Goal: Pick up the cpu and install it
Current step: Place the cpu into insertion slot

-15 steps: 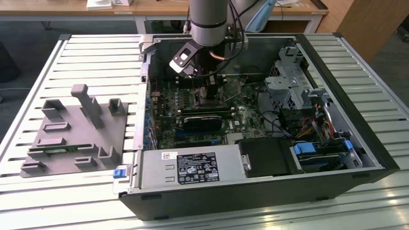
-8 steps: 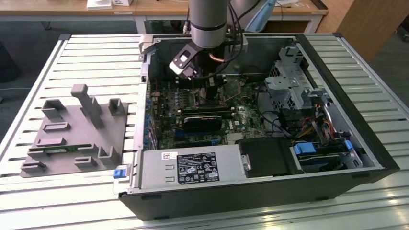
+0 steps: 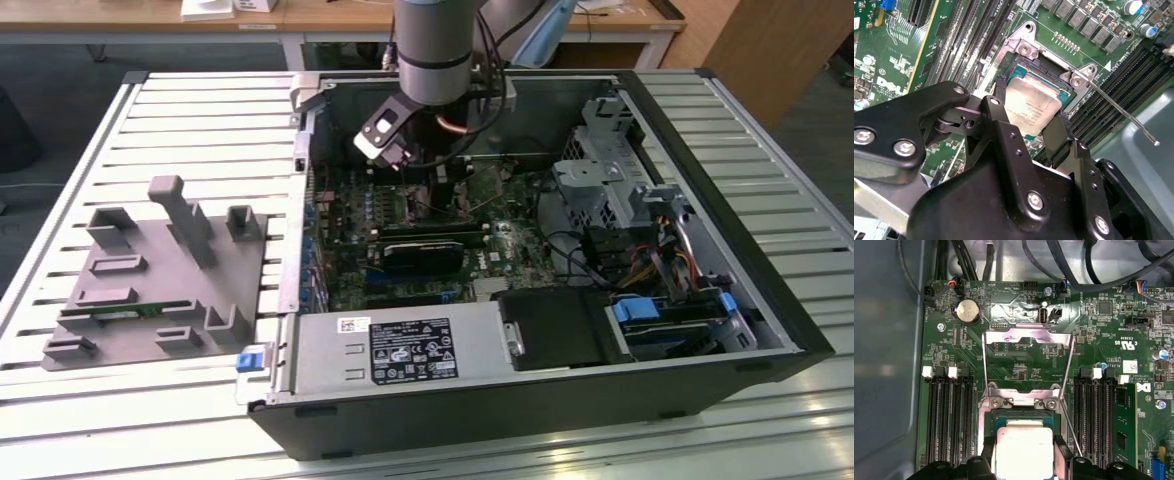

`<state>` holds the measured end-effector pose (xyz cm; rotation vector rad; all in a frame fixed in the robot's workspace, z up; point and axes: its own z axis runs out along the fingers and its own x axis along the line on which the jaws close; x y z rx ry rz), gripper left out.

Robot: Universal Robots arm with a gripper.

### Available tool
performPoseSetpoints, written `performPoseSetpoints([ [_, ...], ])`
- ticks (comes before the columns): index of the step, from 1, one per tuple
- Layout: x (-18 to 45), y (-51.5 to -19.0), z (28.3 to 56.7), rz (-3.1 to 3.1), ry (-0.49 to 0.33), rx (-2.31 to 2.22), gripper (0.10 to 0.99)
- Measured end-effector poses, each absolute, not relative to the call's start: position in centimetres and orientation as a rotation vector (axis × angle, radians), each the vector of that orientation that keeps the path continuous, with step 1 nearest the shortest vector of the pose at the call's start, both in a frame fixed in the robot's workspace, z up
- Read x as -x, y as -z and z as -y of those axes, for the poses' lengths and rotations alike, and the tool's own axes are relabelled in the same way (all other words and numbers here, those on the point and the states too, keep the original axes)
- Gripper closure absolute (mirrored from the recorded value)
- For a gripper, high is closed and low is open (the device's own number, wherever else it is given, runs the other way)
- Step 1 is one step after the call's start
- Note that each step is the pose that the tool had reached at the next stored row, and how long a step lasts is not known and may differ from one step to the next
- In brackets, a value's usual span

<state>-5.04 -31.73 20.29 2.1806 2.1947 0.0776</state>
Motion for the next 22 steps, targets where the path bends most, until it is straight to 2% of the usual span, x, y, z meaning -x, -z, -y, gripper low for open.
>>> performPoseSetpoints([
  [22,5.0,-19.2,31.6,-2.195,-0.076,-2.181,0.545],
])
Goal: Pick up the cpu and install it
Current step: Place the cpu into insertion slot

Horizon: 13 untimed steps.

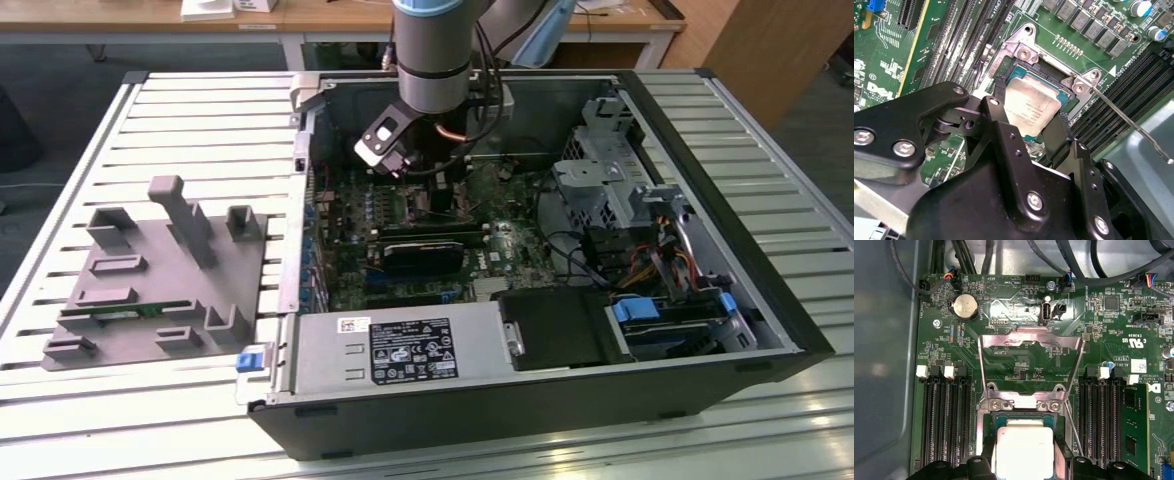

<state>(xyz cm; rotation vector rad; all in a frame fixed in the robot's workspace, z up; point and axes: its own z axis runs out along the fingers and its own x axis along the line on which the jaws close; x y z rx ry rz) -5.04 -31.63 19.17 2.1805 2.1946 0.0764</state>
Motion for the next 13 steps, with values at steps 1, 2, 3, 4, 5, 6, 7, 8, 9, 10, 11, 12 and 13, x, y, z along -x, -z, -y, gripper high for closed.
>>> performPoseSetpoints([
  [1,5.04,-19.16,31.63,-2.195,-0.077,-2.181,0.545],
  [2,5.04,-19.15,31.63,-2.195,-0.077,-2.181,0.545],
  [3,5.04,-19.15,31.63,-2.195,-0.077,-2.181,0.545],
  [4,5.03,-19.12,31.62,-2.195,-0.078,-2.181,0.545],
  [5,5.03,-19.11,31.62,-2.194,-0.079,-2.181,0.537],
  [6,5.02,-19.09,31.61,-2.195,-0.079,-2.181,0.537],
  [7,5.03,-19.09,31.61,-2.195,-0.079,-2.181,0.537],
  [8,5.03,-19.10,31.62,-2.195,-0.078,-2.181,0.475],
  [9,5.04,-19.11,31.63,-2.195,-0.077,-2.181,0.475],
  [10,5.04,-19.11,31.63,-2.195,-0.077,-2.181,0.475],
  [11,5.04,-19.14,31.63,-2.195,-0.077,-2.181,0.475],
  [12,5.04,-19.21,31.63,-2.195,-0.077,-2.181,0.475],
  [13,5.04,-19.31,31.63,-2.195,-0.077,-2.181,0.475],
])
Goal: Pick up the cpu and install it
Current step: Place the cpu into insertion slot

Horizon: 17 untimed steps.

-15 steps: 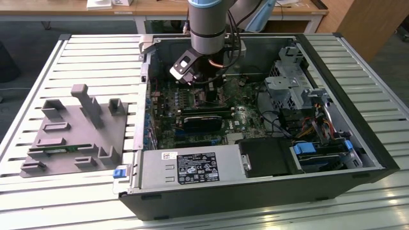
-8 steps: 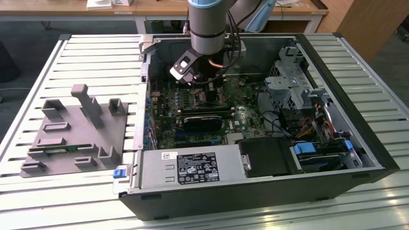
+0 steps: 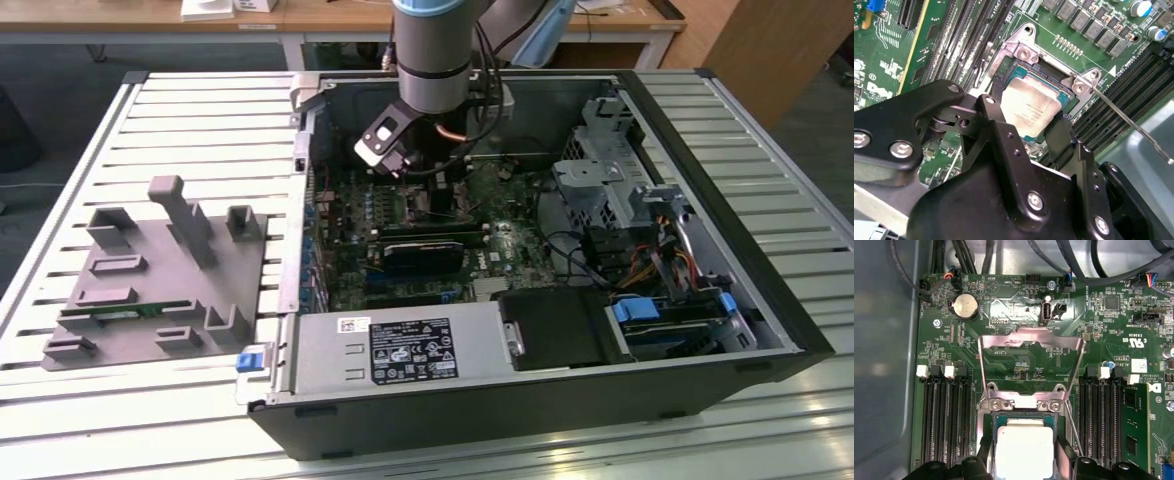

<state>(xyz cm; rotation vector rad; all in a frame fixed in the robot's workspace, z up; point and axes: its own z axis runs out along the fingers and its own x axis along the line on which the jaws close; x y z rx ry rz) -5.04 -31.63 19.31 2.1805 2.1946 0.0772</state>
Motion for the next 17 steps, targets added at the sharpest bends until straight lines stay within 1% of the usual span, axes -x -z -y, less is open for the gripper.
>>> performPoseSetpoints([
  [5,5.0,-20.0,31.6,-2.195,-0.077,-2.181,0.475],
  [6,5.0,-20.2,31.6,-2.195,-0.076,-2.181,0.486],
  [7,5.0,-20.3,31.6,-2.196,-0.074,-2.182,0.553],
  [8,5.0,-20.4,31.6,-2.196,-0.074,-2.182,0.553],
  [10,5.0,-20.5,31.6,-2.197,-0.072,-2.183,0.671],
  [11,5.0,-20.6,31.6,-2.197,-0.071,-2.183,0.671],
  [13,4.9,-20.7,31.6,-2.198,-0.068,-2.184,0.784],
  [14,4.9,-20.7,31.6,-2.199,-0.066,-2.185,0.784],
  [17,4.7,-20.8,31.6,-2.201,-0.061,-2.187,0.965],
])
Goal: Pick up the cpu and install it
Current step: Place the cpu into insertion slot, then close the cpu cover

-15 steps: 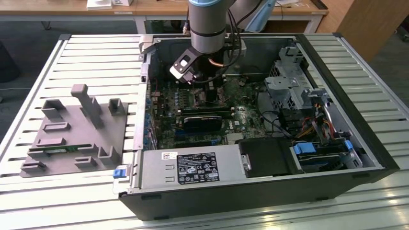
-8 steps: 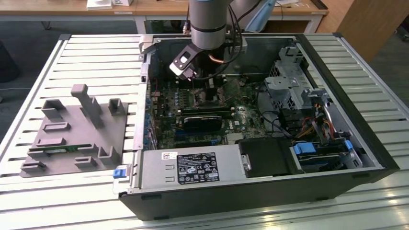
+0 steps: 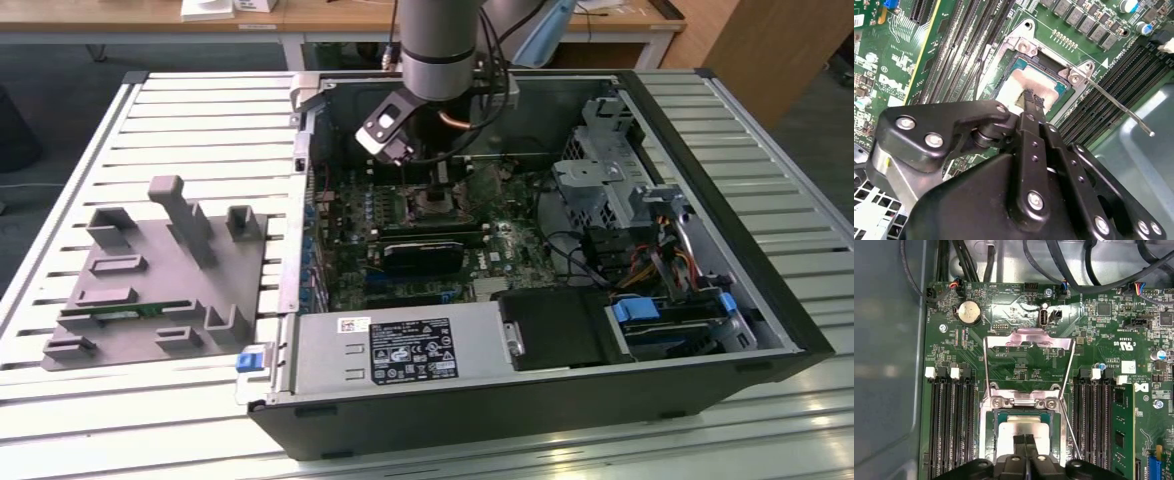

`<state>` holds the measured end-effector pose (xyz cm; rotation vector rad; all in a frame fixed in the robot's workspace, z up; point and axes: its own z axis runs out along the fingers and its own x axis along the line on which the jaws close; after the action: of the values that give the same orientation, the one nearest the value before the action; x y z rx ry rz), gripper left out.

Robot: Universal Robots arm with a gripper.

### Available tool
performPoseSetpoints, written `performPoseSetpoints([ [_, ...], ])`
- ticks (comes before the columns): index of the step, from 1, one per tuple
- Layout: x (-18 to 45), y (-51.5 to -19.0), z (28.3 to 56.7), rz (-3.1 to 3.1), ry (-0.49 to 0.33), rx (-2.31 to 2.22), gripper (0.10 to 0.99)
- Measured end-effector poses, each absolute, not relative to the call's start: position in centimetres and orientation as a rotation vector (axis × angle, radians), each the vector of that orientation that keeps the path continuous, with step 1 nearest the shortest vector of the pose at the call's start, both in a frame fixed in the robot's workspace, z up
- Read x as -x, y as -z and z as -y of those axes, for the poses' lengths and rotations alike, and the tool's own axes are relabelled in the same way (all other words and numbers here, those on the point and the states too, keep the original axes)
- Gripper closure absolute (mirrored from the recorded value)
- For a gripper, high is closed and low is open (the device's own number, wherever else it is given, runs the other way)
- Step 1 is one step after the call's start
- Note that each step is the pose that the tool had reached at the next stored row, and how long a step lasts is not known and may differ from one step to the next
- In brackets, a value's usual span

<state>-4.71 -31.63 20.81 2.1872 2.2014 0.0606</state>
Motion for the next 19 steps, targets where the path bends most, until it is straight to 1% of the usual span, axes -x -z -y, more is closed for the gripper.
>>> performPoseSetpoints([
  [2,4.6,-20.9,31.6,-2.203,-0.057,-2.189,0.965],
  [3,4.6,-20.9,31.6,-2.204,-0.056,-2.189,0.980],
  [19,4.6,-21.8,31.6,-2.205,-0.053,-2.191,0.980],
])
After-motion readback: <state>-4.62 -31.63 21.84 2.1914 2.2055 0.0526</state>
